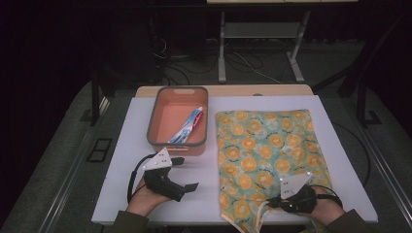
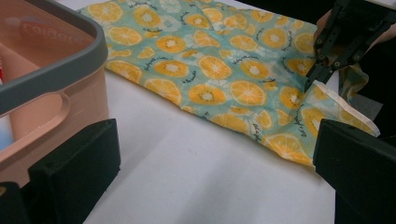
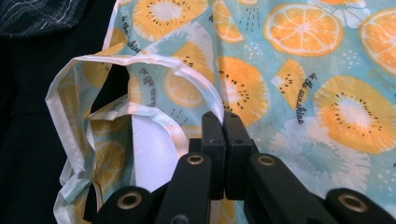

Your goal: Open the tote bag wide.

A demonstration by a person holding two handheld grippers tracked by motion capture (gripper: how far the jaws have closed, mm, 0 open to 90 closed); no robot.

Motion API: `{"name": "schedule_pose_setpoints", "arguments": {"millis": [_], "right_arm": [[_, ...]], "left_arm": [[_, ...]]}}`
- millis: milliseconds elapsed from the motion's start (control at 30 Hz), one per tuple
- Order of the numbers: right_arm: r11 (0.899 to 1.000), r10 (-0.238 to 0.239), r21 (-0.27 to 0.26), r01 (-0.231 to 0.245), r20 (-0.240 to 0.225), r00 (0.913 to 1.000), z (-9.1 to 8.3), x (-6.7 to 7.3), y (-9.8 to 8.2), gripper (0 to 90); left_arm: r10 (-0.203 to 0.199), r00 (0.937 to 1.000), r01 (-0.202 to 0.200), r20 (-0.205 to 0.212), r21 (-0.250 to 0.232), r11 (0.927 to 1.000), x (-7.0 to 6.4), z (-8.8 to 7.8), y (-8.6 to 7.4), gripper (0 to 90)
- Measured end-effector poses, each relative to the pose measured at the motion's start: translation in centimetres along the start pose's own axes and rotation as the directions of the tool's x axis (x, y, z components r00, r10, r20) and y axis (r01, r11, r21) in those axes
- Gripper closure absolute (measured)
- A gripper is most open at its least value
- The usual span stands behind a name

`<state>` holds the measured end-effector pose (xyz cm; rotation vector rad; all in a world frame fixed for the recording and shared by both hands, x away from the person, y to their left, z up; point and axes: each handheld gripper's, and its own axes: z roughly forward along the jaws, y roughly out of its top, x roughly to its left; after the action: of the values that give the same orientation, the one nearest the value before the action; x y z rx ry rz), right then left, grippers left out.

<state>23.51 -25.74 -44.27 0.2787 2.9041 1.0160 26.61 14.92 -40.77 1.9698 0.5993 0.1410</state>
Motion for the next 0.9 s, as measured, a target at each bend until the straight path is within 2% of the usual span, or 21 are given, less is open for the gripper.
{"name": "schedule_pose_setpoints", "arguments": {"millis": [133, 167, 233, 333, 467, 600, 667, 767, 800, 833, 900], "right_arm": [[1.000, 0.013, -0.002, -0.013, 0.001, 0.9999, 0.0, 0.0, 0.1, 89.9], [1.000, 0.022, -0.015, -0.022, 0.017, 0.9996, 0.0, -0.1, 0.2, 90.0], [0.999, 0.037, -0.019, -0.037, 0.021, 0.9991, 0.0, -0.2, 0.4, 89.9], [0.997, 0.063, -0.043, -0.061, 0.054, 0.9965, 0.2, -1.1, 1.1, 90.0], [0.995, 0.091, -0.056, -0.087, 0.072, 0.9932, 0.5, -1.8, 1.8, 90.0], [0.988, 0.143, -0.066, -0.137, 0.109, 0.9837, 0.9, -2.9, 2.6, 90.0], [0.981, 0.185, -0.082, -0.176, 0.130, 0.9740, 1.2, -3.9, 3.1, 90.0], [0.977, 0.205, -0.093, -0.192, 0.162, 0.9653, 1.5, -5.0, 3.9, 90.0], [0.977, 0.205, -0.093, -0.192, 0.162, 0.9653, 1.5, -5.0, 3.9, 90.0], [0.971, 0.229, -0.111, -0.211, 0.179, 0.9569, 1.7, -5.7, 4.4, 90.0], [0.968, 0.241, -0.119, -0.221, 0.196, 0.9505, 1.9, -6.6, 5.0, 90.0]], "left_arm": [[-0.001, 1.0000, 0.001, 0.000, -0.002, 1.0000, 0.0, 0.0, 0.0, 0.0], [-0.002, 1.0000, 0.002, 0.000, -0.002, 1.0000, 0.0, 0.0, 0.0, 0.0], [-0.005, 1.0000, 0.005, 0.003, -0.007, 1.0000, 0.0, -0.1, 0.0, 0.0], [-0.007, 1.0000, 0.007, 0.003, -0.010, 0.9999, 0.1, -0.1, 0.1, 0.0], [-0.006, 1.0000, 0.006, 0.004, -0.010, 0.9999, 0.1, 0.0, 0.1, 0.0], [-0.008, 1.0000, 0.008, 0.003, -0.013, 0.9999, 0.1, 0.0, 0.1, 0.0], [-0.008, 1.0000, 0.008, 0.003, -0.013, 0.9999, 0.1, 0.0, 0.1, 0.0], [-0.009, 1.0000, 0.009, 0.002, -0.013, 0.9999, 0.1, -0.1, 0.1, 0.0], [-0.009, 1.0000, 0.009, 0.002, -0.014, 0.9999, 0.1, -0.1, 0.1, 0.0], [-0.009, 1.0000, 0.009, 0.001, -0.013, 0.9999, 0.1, -0.1, 0.1, 0.0], [-0.009, 1.0000, 0.009, 0.002, -0.014, 0.9999, 0.1, -0.1, 0.1, 0.0]]}}
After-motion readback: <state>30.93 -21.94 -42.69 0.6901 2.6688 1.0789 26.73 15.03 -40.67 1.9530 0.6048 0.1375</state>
